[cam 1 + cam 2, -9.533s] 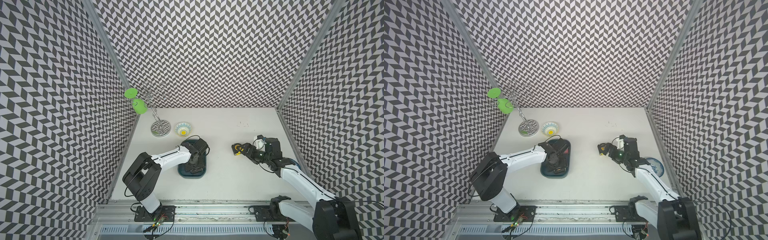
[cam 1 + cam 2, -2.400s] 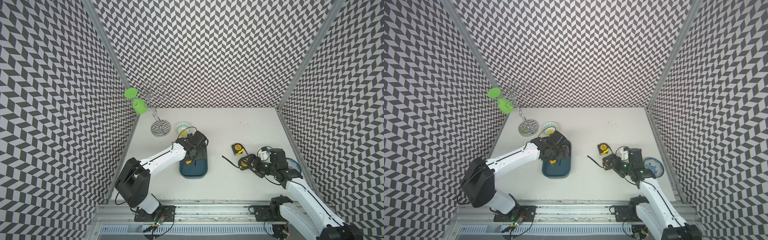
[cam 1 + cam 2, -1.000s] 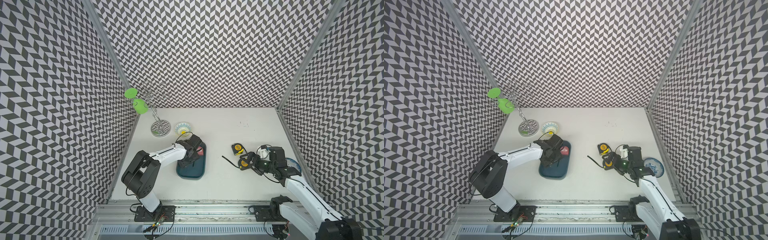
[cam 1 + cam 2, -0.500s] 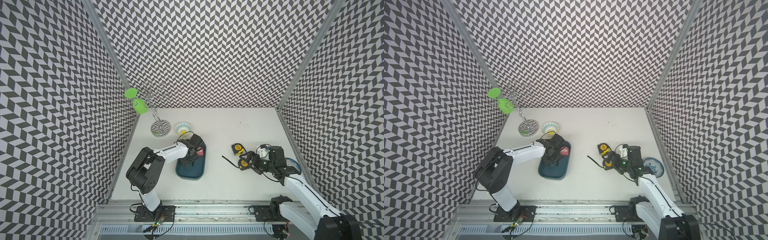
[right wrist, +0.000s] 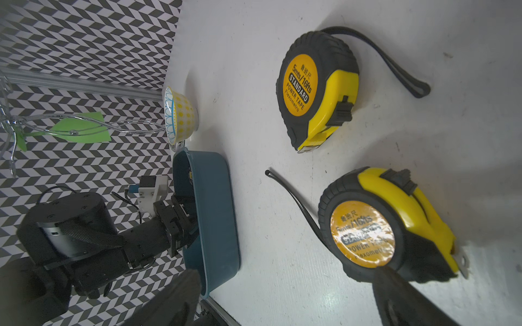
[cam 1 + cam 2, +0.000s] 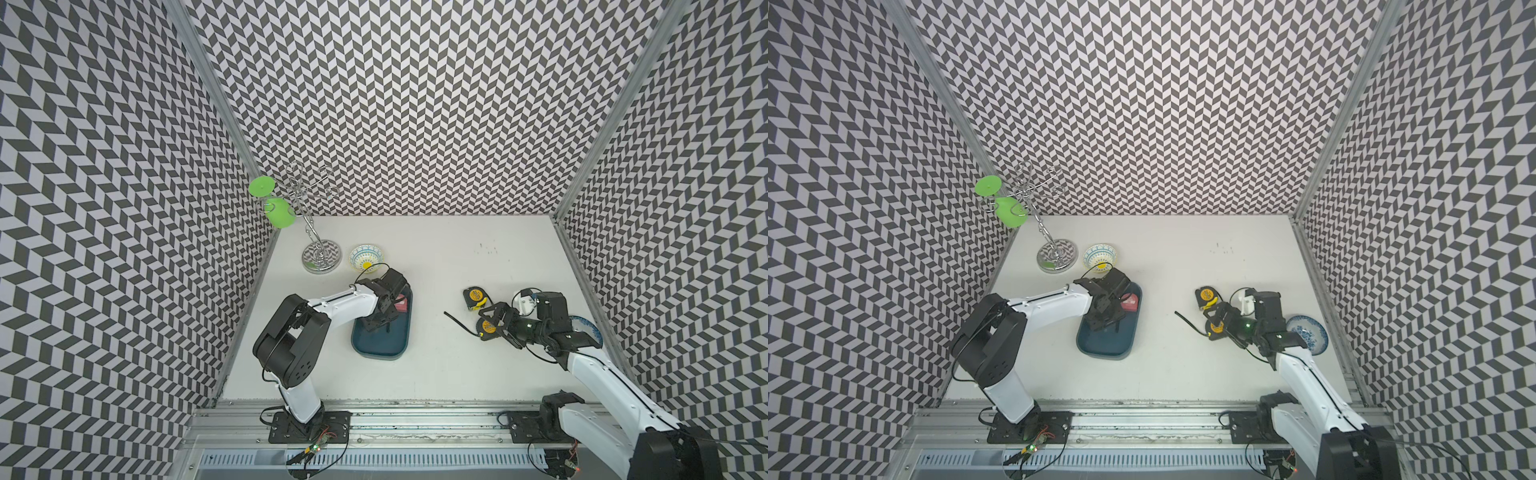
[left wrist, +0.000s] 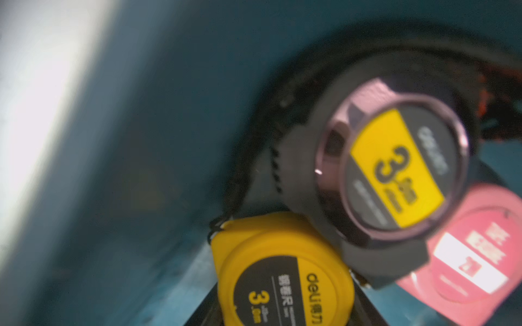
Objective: Take the tape measure out of the storage box
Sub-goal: Pick up the tape measure from the storage box.
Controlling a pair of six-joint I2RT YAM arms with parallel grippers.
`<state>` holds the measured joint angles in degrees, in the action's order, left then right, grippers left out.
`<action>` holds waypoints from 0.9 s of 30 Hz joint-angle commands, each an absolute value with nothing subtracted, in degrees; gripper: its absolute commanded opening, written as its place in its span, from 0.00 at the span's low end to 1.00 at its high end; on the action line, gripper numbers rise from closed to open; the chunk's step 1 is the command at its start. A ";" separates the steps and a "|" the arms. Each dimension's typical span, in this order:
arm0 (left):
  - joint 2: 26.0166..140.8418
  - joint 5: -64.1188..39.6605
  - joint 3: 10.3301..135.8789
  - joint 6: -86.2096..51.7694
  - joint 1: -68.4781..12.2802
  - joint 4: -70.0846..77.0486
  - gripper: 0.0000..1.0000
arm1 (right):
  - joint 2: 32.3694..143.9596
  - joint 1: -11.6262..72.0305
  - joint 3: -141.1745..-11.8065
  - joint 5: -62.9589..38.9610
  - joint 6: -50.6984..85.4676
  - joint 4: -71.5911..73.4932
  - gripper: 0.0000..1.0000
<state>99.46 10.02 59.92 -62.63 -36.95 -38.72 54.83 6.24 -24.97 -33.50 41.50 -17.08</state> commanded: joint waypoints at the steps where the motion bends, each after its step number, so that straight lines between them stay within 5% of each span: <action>1: 98.23 7.05 59.50 -62.88 -39.72 -37.78 0.35 | 54.50 6.49 -25.75 -33.88 41.02 -15.03 1.00; 27: 93.42 14.53 59.29 -56.16 -45.92 -45.14 0.22 | 52.56 7.18 -24.96 -34.45 42.41 -14.44 1.00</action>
